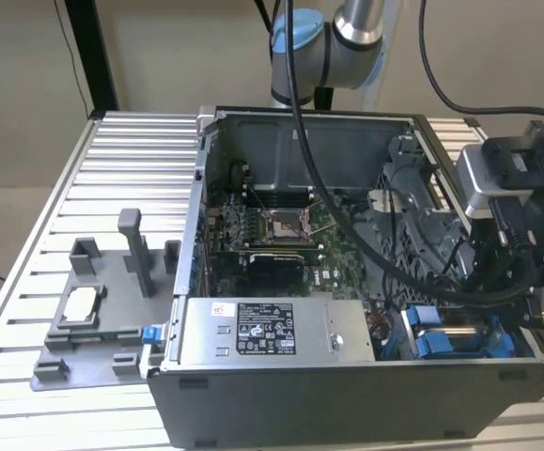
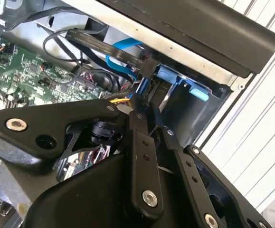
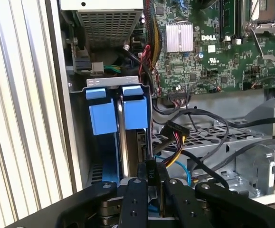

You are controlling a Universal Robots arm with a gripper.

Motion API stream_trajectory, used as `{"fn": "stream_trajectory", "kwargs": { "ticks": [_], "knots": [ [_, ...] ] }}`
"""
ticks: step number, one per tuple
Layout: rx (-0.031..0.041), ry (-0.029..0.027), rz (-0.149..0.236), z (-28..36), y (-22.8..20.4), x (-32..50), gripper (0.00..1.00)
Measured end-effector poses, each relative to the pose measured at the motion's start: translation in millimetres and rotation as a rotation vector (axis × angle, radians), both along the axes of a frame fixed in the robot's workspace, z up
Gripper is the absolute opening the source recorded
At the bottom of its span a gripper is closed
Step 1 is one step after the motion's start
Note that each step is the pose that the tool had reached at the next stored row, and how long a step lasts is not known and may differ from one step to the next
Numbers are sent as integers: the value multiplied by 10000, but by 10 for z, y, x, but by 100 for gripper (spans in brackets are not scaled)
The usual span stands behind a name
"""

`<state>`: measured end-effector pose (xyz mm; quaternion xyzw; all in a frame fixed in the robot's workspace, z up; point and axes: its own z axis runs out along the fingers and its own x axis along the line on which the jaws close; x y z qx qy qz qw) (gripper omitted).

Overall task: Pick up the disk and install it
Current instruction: 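Insert the first disk wire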

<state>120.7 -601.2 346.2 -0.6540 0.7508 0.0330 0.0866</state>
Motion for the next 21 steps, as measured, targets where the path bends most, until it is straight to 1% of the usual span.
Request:
{"fn": "stream_trajectory", "kwargs": {
  "ticks": [5, 7, 13, 21],
  "knots": [
    [3, 0, -111, -17, 0, 69, 0],
    [1, 1, -114, -28, 0, 84, 0],
    [1, 0, -108, -52, 0, 84, 0],
    [1, 7, 75, -56, 0, 84, 0]
  ]
}}
